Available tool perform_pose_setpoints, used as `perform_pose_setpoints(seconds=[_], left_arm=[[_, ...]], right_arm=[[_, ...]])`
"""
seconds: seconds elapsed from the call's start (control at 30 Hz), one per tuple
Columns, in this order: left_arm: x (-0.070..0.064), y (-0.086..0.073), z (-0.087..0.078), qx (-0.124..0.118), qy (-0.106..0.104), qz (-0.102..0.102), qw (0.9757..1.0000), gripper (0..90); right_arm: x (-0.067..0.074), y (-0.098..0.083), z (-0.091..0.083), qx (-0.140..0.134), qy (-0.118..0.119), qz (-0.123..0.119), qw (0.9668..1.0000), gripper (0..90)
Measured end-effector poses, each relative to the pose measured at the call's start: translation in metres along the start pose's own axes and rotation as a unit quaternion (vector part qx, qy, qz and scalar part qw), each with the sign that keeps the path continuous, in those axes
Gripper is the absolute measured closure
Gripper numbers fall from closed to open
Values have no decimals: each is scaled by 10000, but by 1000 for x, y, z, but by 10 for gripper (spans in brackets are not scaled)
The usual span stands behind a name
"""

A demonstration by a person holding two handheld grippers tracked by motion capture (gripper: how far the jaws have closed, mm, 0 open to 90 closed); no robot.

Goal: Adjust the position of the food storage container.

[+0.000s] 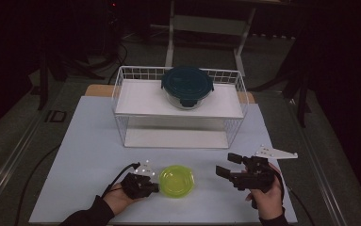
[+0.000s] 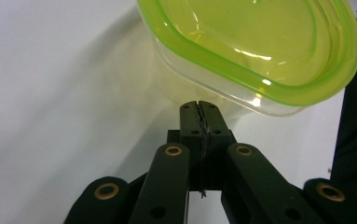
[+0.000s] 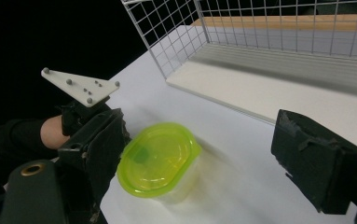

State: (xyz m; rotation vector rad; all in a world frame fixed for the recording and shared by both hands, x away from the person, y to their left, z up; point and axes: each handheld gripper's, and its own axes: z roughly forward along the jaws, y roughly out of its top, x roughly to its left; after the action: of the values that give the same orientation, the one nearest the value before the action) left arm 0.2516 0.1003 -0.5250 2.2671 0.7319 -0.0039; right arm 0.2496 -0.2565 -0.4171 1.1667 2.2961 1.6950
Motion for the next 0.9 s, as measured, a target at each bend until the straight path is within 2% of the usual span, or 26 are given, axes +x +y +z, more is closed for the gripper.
perform_pose_setpoints(seconds=[0.33,0.4,0.7,0.9], left_arm=[[-7,18,13,-21,-22,95,10000,889],[-7,21,15,-50,-23,48,10000,889],[-10,29,21,-37,-34,166,9998,888],[-7,31,23,-124,-18,80,9999,888]], right_arm=[[-1,0,-1,-14,3,16,10000,166],[-1,0,-1,-16,8,18,10000,166],[-2,-1,0,-10,-4,35,10000,166],[-2,-2,1,9,-20,45,10000,166]])
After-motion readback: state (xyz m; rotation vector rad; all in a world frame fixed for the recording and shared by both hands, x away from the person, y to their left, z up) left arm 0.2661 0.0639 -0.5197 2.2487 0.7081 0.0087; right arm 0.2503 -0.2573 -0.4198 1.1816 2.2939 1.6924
